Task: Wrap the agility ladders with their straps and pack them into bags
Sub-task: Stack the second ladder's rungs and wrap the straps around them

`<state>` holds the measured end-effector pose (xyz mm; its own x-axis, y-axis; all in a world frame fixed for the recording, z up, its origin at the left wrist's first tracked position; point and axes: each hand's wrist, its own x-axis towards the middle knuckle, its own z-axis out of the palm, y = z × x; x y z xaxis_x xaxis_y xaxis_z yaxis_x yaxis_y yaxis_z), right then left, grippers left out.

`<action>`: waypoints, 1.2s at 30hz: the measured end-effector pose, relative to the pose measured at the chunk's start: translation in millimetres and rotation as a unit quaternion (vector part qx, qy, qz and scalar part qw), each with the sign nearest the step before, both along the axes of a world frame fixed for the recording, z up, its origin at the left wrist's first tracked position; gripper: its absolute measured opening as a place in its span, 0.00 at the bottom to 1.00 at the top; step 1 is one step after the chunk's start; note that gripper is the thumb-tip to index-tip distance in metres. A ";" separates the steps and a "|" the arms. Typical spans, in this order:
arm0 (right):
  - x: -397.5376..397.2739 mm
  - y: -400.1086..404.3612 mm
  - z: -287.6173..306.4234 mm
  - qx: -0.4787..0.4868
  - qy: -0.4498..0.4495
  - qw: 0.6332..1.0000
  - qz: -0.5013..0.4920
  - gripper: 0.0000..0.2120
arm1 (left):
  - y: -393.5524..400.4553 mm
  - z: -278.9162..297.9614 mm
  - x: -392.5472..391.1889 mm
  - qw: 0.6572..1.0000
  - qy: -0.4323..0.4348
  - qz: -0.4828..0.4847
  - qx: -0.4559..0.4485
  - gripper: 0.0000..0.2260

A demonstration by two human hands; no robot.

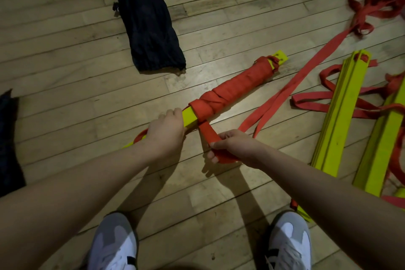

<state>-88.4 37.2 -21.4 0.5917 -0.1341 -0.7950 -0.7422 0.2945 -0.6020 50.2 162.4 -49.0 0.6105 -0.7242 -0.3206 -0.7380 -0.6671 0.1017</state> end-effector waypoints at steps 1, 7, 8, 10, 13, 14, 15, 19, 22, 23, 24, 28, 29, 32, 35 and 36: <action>-0.8 1.0 -0.7 0.000 0.001 1.000 0.000 0.05 | -2.4 1.1 1.2 1.000 0.001 0.008 0.008 0.19; 6.9 -1.9 3.4 0.024 0.005 1.000 -0.005 0.10 | -15.5 4.8 15.6 0.997 -0.066 -0.034 0.038 0.20; 8.2 -2.7 6.4 0.036 0.008 0.999 -0.003 0.10 | -16.5 4.1 17.1 0.994 -0.088 -0.047 0.039 0.20; 8.9 -3.9 9.5 0.049 0.008 0.999 0.004 0.11 | -16.3 4.0 17.1 0.988 -0.125 -0.080 0.037 0.20; 5.9 -4.2 7.2 0.055 0.012 0.998 0.004 0.12 | -9.1 0.2 11.7 0.981 -0.129 -0.139 0.029 0.20; 5.3 -4.1 5.5 0.053 0.017 0.998 0.000 0.11 | -4.5 -2.1 8.5 0.978 -0.126 -0.164 0.021 0.20; 4.4 -4.5 3.8 0.047 0.021 0.999 -0.003 0.10 | 0.1 -5.2 3.7 0.974 -0.121 -0.190 -0.001 0.20; 2.7 -7.1 3.9 0.037 0.034 0.999 0.009 0.08 | 12.0 -7.5 -14.5 0.976 -0.062 -0.201 -0.051 0.15; 1.0 -8.0 3.3 0.048 0.039 0.998 0.022 0.08 | 11.6 -5.5 -15.5 0.992 0.001 -0.123 -0.030 0.17; 0.3 -8.6 3.0 0.048 0.037 0.998 0.024 0.07 | 10.7 -3.8 -12.6 0.994 0.018 -0.097 -0.044 0.18; -0.2 -9.1 3.4 0.045 0.033 0.998 0.031 0.06 | 9.4 -1.1 -9.9 0.995 0.037 -0.074 -0.058 0.20; -3.6 -8.8 4.8 0.059 0.020 0.997 0.055 0.04 | 0.6 3.2 -8.7 0.997 0.045 -0.049 -0.027 0.29; -4.3 -8.6 4.8 0.062 0.022 0.996 0.059 0.04 | -1.1 2.8 -11.0 0.998 0.033 -0.051 -0.010 0.31; -5.6 -7.9 4.0 0.067 0.028 0.994 0.078 0.05 | -6.8 0.8 -13.5 0.999 -0.009 -0.041 0.008 0.32; -7.2 -9.8 1.6 0.041 0.025 0.994 0.100 0.05 | -13.7 3.0 -5.9 0.997 -0.056 -0.048 0.020 0.30; -7.1 -10.3 1.0 0.033 0.019 0.995 0.097 0.05 | -16.2 3.1 -2.9 0.995 -0.077 -0.056 0.021 0.30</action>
